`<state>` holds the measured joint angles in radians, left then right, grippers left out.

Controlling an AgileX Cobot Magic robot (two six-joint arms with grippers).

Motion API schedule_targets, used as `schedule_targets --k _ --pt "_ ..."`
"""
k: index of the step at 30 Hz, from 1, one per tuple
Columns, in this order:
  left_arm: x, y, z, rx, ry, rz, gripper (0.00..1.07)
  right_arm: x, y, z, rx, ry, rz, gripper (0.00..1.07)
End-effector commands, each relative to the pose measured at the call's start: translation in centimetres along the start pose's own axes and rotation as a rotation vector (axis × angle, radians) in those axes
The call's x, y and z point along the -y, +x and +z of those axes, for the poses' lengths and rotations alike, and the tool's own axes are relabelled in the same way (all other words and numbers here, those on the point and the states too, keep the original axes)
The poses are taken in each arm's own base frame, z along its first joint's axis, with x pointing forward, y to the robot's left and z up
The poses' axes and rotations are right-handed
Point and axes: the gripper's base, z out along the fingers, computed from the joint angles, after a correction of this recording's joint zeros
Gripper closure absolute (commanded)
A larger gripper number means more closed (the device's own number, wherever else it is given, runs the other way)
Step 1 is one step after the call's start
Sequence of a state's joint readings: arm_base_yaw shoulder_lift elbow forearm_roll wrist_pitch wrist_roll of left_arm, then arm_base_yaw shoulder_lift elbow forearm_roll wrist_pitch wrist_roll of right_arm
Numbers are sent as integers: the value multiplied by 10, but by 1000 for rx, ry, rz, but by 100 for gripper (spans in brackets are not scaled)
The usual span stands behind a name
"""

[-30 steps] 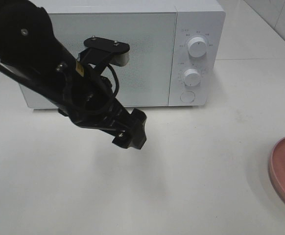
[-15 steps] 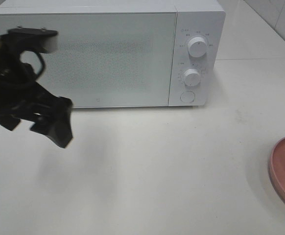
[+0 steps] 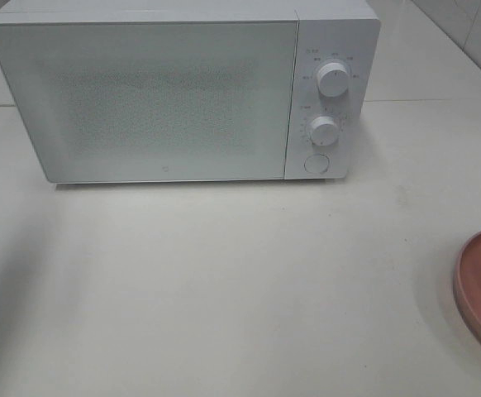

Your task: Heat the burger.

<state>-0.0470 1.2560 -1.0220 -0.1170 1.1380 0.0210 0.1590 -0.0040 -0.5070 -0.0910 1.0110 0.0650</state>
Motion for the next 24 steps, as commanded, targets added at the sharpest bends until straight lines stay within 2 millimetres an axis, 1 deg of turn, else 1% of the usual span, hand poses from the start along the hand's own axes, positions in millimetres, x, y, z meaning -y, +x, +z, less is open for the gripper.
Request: schedule_targets --k 1,2,3,4,5,6,7,8,9,10,11,12,13,14,15,16,17,18,19,20,22,23,24 --pt "-3 28 1 18 3 -20 6 0 2 -2 36 1 -8 32" --pt "-3 35 3 11 3 -20 6 0 2 -2 36 1 -8 32" --pt "-3 35 3 11 3 -20 6 0 2 -2 36 1 -8 32" --pt "-4 50 4 7 -4 -18 6 0 2 -2 36 1 -8 32" --pt "-5 56 4 12 -8 -15 6 0 2 -2 36 1 -8 32" --pt "-5 56 4 12 -8 -15 6 0 2 -2 36 1 -8 32" --pt "-6 69 5 11 -12 -13 6 0 2 -2 36 1 -8 32" --pt "-6 69 5 11 -12 -13 6 0 2 -2 36 1 -8 32" --pt "-6 76 6 14 -13 -12 6 0 2 -2 36 1 -8 32" --pt "-6 88 6 22 -15 -11 6 0 2 -2 36 1 -8 32" --pt "-6 88 6 22 -15 -11 6 0 2 -2 36 1 -8 32" --pt "-6 95 7 29 -16 -9 6 0 2 -2 36 1 -8 32" --pt "-7 107 7 41 -15 -8 6 0 2 -2 36 1 -8 32" --pt "-7 107 7 41 -15 -8 6 0 2 -2 36 1 -8 32" --pt "-7 119 6 68 -17 -5 6 0 2 -2 36 1 -8 32" --pt "-7 125 6 83 -20 -1 6 0 2 -2 36 1 -8 32" --pt "-7 125 6 83 -20 -1 6 0 2 -2 36 1 -8 32" --pt "-7 135 4 117 -19 2 6 0 2 -2 36 1 -8 32" --pt "-7 140 3 134 -19 4 6 0 2 -2 36 1 -8 32" --pt "-7 140 3 134 -19 4 6 0 2 -2 36 1 -8 32" --pt "-6 152 -6 230 -17 13 6 0 2 -2 36 1 -8 32" --pt "-6 152 -6 230 -17 13 6 0 2 -2 36 1 -8 32" --pt "-6 161 -14 304 -16 23 6 0 2 -2 36 1 -8 32"
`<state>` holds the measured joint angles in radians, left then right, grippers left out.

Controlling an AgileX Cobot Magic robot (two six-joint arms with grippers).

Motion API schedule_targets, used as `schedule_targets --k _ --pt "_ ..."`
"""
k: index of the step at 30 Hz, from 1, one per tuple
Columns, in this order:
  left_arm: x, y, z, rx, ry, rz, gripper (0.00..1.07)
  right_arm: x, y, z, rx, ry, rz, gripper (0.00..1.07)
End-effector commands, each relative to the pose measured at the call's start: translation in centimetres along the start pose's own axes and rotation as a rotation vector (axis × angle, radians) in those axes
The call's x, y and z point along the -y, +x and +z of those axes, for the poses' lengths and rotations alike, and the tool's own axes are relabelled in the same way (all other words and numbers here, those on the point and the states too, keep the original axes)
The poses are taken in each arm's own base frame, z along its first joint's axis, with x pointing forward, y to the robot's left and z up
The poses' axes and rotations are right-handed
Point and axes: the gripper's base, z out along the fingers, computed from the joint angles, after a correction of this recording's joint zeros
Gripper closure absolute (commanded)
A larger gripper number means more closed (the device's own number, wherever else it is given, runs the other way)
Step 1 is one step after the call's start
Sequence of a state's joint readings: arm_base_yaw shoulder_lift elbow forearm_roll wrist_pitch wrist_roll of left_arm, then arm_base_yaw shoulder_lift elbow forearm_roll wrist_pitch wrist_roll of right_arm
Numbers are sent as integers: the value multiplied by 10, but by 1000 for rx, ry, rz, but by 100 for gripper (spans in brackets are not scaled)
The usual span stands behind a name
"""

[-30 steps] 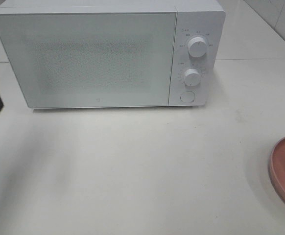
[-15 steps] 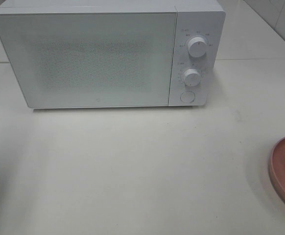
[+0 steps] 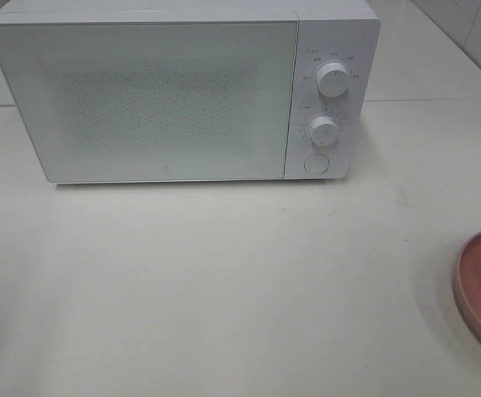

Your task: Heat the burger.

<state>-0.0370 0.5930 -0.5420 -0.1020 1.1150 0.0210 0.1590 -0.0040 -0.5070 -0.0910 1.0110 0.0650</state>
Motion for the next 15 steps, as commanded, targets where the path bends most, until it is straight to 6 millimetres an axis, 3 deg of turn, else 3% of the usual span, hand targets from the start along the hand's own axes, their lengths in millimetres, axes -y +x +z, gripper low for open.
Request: schedule_targets --k 1,15 --pt "0 14 -18 162 -10 26 6 0 2 -2 36 1 -8 32" --pt "-1 49 -46 468 -38 53 6 0 2 -2 36 1 -8 32"
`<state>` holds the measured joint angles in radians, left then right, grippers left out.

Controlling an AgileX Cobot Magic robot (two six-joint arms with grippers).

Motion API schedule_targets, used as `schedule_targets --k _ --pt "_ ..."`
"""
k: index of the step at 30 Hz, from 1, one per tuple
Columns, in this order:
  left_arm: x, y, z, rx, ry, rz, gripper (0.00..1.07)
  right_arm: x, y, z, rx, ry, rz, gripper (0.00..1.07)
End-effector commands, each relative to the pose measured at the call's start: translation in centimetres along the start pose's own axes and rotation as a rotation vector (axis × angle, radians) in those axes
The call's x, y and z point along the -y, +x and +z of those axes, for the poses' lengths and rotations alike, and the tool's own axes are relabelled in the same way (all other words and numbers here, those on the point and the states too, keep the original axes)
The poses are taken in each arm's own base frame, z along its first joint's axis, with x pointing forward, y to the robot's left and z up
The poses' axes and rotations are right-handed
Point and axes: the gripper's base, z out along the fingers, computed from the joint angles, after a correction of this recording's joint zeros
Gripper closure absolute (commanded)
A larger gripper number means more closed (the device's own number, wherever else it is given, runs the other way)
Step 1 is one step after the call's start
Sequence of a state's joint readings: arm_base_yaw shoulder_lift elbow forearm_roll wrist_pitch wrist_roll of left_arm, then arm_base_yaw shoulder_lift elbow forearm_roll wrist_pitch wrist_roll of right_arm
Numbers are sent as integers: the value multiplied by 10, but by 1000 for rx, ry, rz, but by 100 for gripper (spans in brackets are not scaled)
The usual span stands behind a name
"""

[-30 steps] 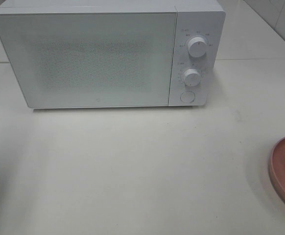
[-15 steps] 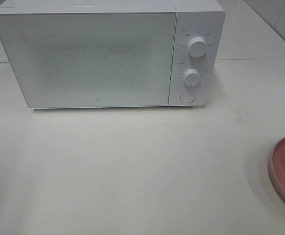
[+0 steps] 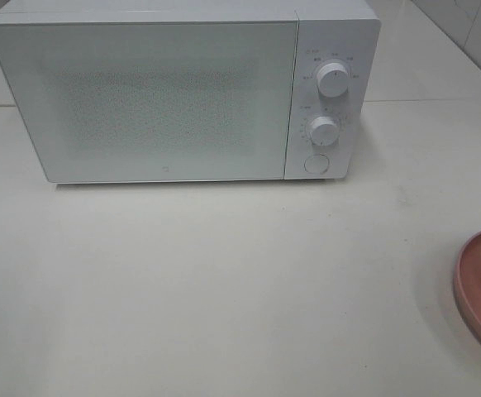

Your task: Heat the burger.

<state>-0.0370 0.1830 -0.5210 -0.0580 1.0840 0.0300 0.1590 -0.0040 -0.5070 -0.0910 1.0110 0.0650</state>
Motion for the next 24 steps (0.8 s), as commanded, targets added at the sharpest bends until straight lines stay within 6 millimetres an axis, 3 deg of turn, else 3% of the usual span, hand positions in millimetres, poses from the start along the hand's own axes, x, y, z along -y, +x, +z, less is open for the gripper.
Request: schedule_targets --k 1,12,24 --pt "0 3 -4 50 -5 -3 6 0 2 -2 36 1 -8 32" --pt "2 20 -27 226 2 3 6 0 2 -2 36 1 -8 32" --pt "2 19 -26 223 2 4 6 0 2 -2 35 1 -8 32"
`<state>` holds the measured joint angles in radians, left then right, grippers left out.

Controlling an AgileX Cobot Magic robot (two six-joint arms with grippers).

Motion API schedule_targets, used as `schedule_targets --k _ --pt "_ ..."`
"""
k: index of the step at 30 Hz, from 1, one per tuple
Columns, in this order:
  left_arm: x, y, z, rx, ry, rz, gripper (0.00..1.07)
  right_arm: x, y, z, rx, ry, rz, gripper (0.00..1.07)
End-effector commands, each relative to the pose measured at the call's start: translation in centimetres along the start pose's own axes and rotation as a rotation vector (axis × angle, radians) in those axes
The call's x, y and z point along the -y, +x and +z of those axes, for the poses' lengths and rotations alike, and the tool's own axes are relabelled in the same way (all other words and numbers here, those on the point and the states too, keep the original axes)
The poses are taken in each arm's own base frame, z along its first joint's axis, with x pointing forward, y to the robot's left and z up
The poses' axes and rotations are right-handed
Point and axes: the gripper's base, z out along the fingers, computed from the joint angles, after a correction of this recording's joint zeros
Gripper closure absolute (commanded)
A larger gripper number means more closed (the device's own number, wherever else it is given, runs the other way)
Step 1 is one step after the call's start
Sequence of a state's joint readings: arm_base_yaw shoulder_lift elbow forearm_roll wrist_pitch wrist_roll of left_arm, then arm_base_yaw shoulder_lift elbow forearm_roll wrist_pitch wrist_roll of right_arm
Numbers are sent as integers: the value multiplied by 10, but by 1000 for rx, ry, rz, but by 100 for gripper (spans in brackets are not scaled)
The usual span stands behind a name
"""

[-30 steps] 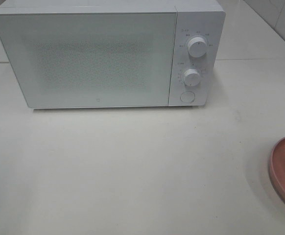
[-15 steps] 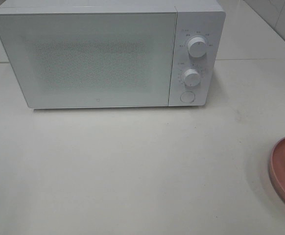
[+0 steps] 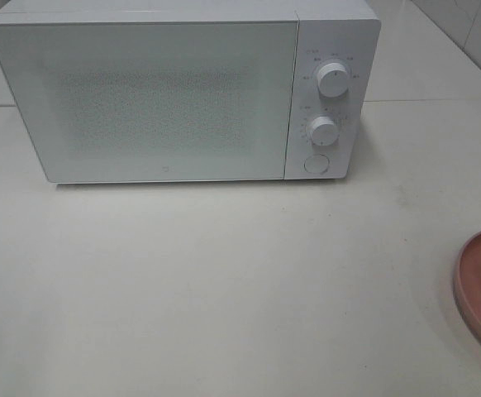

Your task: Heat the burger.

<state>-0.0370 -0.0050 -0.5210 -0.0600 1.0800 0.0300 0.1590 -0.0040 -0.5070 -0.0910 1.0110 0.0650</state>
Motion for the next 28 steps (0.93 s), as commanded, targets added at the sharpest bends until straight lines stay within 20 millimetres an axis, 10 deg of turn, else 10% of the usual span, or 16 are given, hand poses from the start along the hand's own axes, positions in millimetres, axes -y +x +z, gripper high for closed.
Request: schedule_targets --k 1,28 --pt "1 2 -2 31 1 -5 6 0 2 -2 35 1 -8 32" --pt "1 2 -2 30 1 -5 6 0 2 -2 35 1 -8 32"
